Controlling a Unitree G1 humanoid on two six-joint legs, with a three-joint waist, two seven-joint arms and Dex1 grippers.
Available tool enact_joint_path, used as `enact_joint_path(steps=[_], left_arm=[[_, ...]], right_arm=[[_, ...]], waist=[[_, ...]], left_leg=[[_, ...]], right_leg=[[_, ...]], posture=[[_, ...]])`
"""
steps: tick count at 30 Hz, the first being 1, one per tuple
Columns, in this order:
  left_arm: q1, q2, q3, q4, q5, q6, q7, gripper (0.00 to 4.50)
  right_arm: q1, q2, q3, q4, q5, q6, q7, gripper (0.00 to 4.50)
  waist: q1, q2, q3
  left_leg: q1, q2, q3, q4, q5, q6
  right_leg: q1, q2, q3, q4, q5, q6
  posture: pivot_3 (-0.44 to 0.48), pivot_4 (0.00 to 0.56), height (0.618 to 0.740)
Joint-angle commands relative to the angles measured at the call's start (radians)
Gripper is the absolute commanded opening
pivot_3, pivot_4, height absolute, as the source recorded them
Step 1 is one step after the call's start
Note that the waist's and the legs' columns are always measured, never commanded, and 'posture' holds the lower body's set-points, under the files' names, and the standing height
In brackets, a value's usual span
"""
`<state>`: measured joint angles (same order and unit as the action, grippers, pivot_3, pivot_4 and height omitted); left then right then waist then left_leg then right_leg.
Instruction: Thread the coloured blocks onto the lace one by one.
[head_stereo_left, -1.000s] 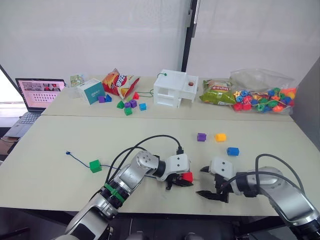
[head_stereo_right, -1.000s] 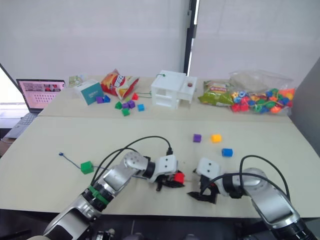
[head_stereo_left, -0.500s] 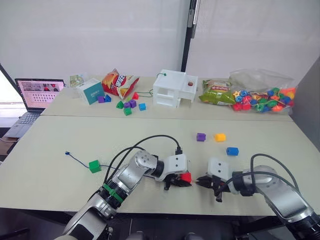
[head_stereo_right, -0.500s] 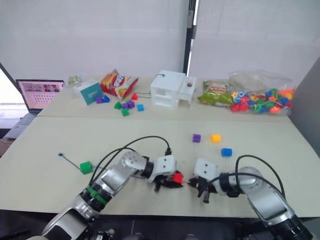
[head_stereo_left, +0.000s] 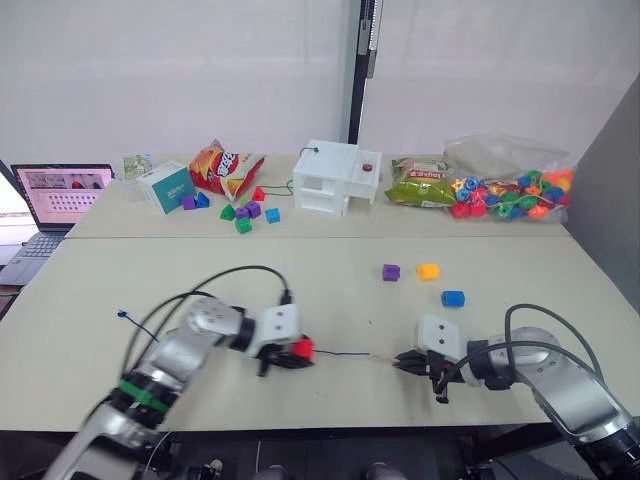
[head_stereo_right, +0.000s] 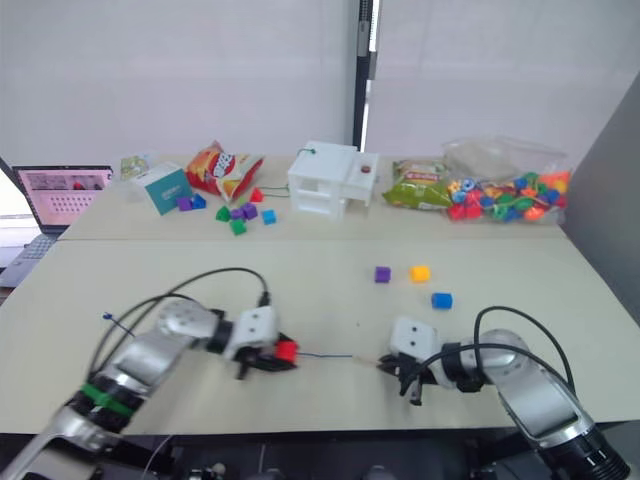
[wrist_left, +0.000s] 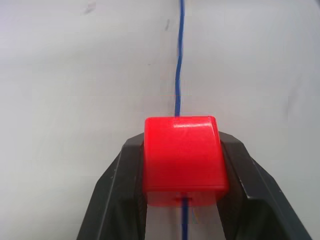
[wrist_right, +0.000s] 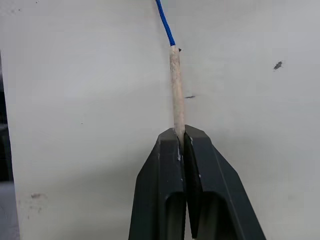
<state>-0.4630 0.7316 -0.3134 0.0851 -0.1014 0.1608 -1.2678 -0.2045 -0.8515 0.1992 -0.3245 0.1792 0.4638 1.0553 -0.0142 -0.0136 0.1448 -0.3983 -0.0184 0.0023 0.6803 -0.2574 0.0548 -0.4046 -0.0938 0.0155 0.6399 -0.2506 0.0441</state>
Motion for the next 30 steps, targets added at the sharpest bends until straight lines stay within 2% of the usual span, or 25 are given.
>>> enact_joint_path(steps=[1,6,11,13,14,15,17,21,24,26,30], left_arm=[[0.027,0.124,0.067,0.133,0.023,-0.089,-0.051,1.22],[0.014,0.237,0.091,0.323,0.072,-0.236,-0.068,1.22],[-0.007,0.233,0.114,0.357,0.046,-0.260,-0.079,1.22],[-0.004,0.223,0.127,0.290,-0.007,-0.185,-0.116,2.24],[-0.003,0.216,0.135,0.258,-0.025,-0.165,-0.118,2.37],[-0.002,0.210,0.140,0.237,-0.033,-0.152,-0.118,2.81],[-0.006,0.171,0.164,0.128,-0.106,-0.044,-0.102,3.43],[0.011,0.123,0.184,-0.051,-0.194,0.117,-0.082,3.43],[0.040,0.016,0.129,-0.224,-0.233,0.214,0.004,3.43],[0.042,-0.086,0.067,-0.232,-0.177,0.181,0.079,3.43],[0.010,-0.198,-0.012,-0.161,-0.098,0.100,0.126,3.43]], right_arm=[[-0.018,-0.001,-0.022,-0.016,0.017,-0.021,0.012,0.00],[-0.025,0.005,-0.015,-0.009,0.016,-0.026,0.021,0.00],[-0.032,0.010,-0.011,-0.001,0.013,-0.030,0.025,0.00],[-0.039,0.014,-0.006,0.003,0.012,-0.030,0.025,0.00],[-0.042,0.016,-0.005,0.003,0.012,-0.028,0.026,0.00],[-0.045,0.018,-0.004,0.003,0.011,-0.026,0.026,0.00],[-0.052,0.025,0.001,0.001,0.011,-0.020,0.025,0.00],[-0.062,0.035,0.010,-0.003,0.009,-0.013,0.022,0.00],[-0.072,0.045,0.023,-0.005,0.005,-0.006,0.019,0.00],[-0.077,0.055,0.032,-0.008,0.004,0.000,0.016,0.00],[-0.083,0.060,0.043,-0.011,0.002,0.003,0.019,0.00]], waist=[[0.002,0.000,0.000],[0.001,0.000,0.000],[0.003,0.000,0.000],[0.003,0.000,0.000],[0.003,0.000,0.000],[0.002,0.000,0.000],[0.006,0.000,0.000],[0.013,-0.003,0.001],[0.015,-0.002,0.001],[0.023,-0.002,0.001],[0.026,-0.003,0.002]], left_leg=[[0.000,0.000,0.000,0.000,0.000,0.000],[0.001,0.000,0.000,0.000,0.000,0.000],[0.001,0.000,0.001,0.000,0.000,0.000],[0.001,0.000,0.001,0.000,0.000,0.000],[0.000,0.000,0.001,0.000,0.000,0.000],[0.000,0.000,0.001,0.000,0.000,0.000],[-0.001,-0.001,0.001,0.000,0.000,0.000],[-0.006,0.000,0.001,0.004,0.000,0.000],[-0.006,-0.001,0.001,0.004,0.000,0.000],[-0.006,-0.001,0.000,0.004,0.000,0.000],[-0.006,-0.001,0.000,0.005,0.000,0.000]], right_leg=[[0.000,0.000,0.000,0.000,0.000,0.000],[0.000,0.000,0.000,0.001,0.000,0.000],[0.000,-0.001,-0.001,0.002,0.000,0.000],[0.000,-0.001,0.000,0.002,0.000,0.000],[0.000,0.000,-0.001,0.002,0.000,0.000],[-0.001,0.000,-0.001,0.002,0.000,0.000],[-0.001,-0.001,-0.001,0.002,0.000,0.000],[-0.004,-0.001,-0.002,0.002,0.000,0.001],[-0.004,-0.001,-0.001,0.002,0.000,0.001],[-0.003,-0.002,-0.002,0.002,0.000,0.001],[-0.002,-0.001,-0.001,0.002,0.000,0.002]], posture=[[0.000,0.150,0.740],[0.000,0.150,0.740],[0.000,0.150,0.740],[0.000,0.150,0.740],[0.000,0.150,0.740],[0.000,0.150,0.740],[0.000,0.150,0.740],[0.000,0.150,0.740],[0.000,0.150,0.740],[0.000,0.150,0.740],[0.000,0.150,0.740]])
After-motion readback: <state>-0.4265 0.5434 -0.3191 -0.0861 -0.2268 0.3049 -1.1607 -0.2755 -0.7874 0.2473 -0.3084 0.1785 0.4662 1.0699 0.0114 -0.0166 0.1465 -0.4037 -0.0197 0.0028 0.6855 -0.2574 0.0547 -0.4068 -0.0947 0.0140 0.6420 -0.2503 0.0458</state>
